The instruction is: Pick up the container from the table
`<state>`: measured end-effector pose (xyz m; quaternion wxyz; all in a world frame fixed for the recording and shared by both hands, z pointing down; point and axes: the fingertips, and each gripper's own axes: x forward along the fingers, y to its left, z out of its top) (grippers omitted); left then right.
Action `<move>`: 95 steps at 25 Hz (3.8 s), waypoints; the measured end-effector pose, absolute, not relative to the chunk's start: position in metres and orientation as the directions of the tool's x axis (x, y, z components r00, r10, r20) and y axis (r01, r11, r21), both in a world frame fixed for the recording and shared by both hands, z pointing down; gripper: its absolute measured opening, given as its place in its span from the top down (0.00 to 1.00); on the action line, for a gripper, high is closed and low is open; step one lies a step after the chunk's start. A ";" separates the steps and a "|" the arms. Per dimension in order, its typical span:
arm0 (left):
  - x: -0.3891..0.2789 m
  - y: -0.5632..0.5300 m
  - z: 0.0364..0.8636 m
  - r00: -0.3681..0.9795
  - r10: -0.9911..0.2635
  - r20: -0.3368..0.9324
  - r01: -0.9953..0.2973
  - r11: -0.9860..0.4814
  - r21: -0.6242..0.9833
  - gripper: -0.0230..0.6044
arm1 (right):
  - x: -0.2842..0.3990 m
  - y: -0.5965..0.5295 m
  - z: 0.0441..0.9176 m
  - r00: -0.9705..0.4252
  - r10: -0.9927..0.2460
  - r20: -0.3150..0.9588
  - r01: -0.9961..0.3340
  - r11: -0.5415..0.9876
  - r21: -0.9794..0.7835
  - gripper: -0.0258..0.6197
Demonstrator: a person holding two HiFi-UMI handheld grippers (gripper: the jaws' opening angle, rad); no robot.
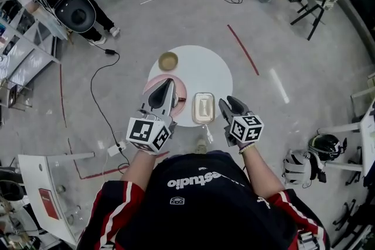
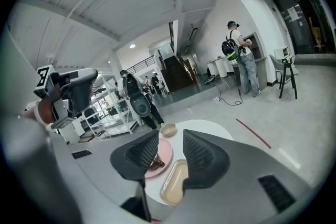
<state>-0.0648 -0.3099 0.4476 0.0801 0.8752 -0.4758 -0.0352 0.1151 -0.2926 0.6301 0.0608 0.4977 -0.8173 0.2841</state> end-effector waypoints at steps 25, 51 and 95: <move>-0.034 -0.334 0.469 0.496 -0.868 0.037 -0.865 -0.489 0.112 0.92 | 0.129 -0.317 0.807 -0.613 -0.570 0.547 -0.764 0.252 -0.594 0.72; -0.019 -0.323 0.479 0.510 -0.854 0.101 -0.860 -0.505 0.071 0.92 | 0.119 -0.313 0.870 -0.647 -0.519 0.558 -0.700 0.116 -0.704 0.78; -0.065 -0.309 0.454 0.551 -0.828 0.105 -0.834 -0.542 0.104 0.92 | 0.124 -0.316 0.771 -0.525 -0.698 0.487 -0.795 0.197 -0.574 0.87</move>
